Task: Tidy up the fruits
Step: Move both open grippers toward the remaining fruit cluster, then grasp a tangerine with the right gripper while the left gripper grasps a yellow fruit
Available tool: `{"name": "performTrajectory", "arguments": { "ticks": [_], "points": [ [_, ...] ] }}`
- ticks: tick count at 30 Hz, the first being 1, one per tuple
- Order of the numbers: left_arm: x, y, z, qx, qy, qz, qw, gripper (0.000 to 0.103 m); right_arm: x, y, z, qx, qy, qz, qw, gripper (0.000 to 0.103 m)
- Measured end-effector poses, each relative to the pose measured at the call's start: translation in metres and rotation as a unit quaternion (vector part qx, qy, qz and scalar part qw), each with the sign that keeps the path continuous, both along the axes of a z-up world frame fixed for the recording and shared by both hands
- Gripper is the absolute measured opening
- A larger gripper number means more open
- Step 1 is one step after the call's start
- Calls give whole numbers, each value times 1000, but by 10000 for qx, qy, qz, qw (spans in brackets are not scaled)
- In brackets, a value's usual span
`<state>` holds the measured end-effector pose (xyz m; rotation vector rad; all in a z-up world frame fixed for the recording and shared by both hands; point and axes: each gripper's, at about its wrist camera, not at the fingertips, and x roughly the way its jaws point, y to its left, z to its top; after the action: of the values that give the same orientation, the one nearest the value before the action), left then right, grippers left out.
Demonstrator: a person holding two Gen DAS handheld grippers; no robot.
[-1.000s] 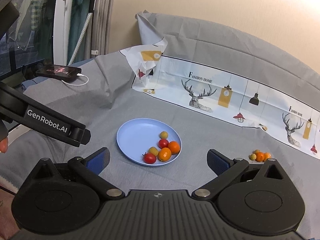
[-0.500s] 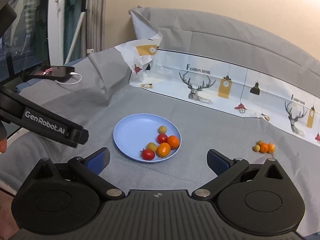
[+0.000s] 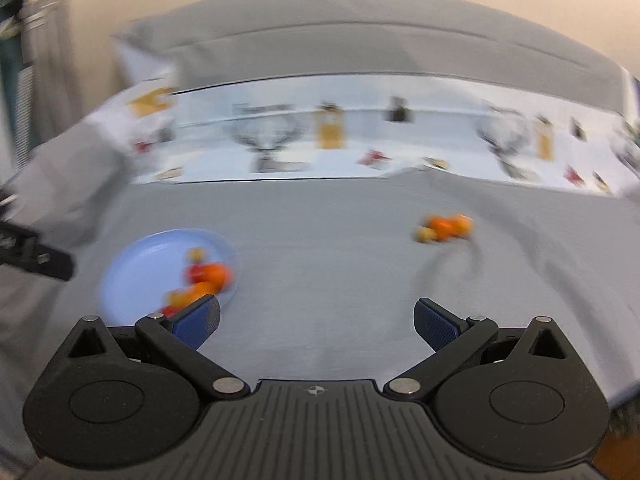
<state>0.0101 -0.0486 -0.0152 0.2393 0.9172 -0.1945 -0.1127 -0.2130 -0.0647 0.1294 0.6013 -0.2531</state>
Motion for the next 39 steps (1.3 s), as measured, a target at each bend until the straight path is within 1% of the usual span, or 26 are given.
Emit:
{"name": "performTrajectory", "arguments": {
  "ticks": [4, 6, 10, 13, 16, 19, 22, 24, 25, 28, 30, 33, 34, 36, 39],
  "points": [
    [33, -62, -18, 166, 78, -390, 9991, 103, 17, -60, -15, 120, 7, -783, 9969, 102],
    [48, -88, -28, 171, 175, -487, 9985, 103, 32, -88, -24, 64, 29, -1055, 9944, 102],
    [81, -133, -48, 192, 386, -569, 9974, 103, 78, -151, -50, -93, 64, -1582, 9873, 102],
    [102, -154, -61, 252, 477, -551, 9970, 103, 117, -194, -76, -243, 168, -1933, 9807, 102],
    [120, -163, -71, 295, 605, -486, 9965, 103, 160, -224, -106, -276, 465, -2015, 9780, 102],
    [133, -165, -81, 365, 744, -408, 9957, 103, 193, -237, -133, -173, 725, -1877, 9794, 102],
    [143, -166, -91, 440, 845, -329, 9949, 103, 216, -235, -147, 126, 671, -1692, 9832, 102],
    [149, -168, -97, 471, 886, -288, 9945, 103, 228, -230, -153, 102, 632, -1652, 9842, 102],
    [151, -169, -99, 489, 900, -271, 9944, 103, 235, -226, -156, 3, 613, -1665, 9841, 102],
    [154, -176, -102, 505, 939, -289, 9939, 103, 242, -227, -161, -239, 402, -1884, 9810, 102],
    [153, -182, -102, 490, 924, -365, 9939, 103, 238, -234, -158, -232, 503, -2156, 9749, 102],
    [152, -197, -102, 478, 803, -565, 9940, 103, 211, -246, -158, -259, 615, -2671, 9614, 102],
    [153, -204, -103, 461, 787, -625, 9939, 103, 202, -252, -158, -195, 654, -2741, 9593, 102],
    [154, -218, -105, 398, 819, -729, 9932, 103, 189, -262, -157, 8, 648, -2748, 9593, 102],
    [158, -243, -110, 301, 905, -957, 9908, 103, 178, -270, -158, 109, 702, -2855, 9557, 102]
  ]
}}
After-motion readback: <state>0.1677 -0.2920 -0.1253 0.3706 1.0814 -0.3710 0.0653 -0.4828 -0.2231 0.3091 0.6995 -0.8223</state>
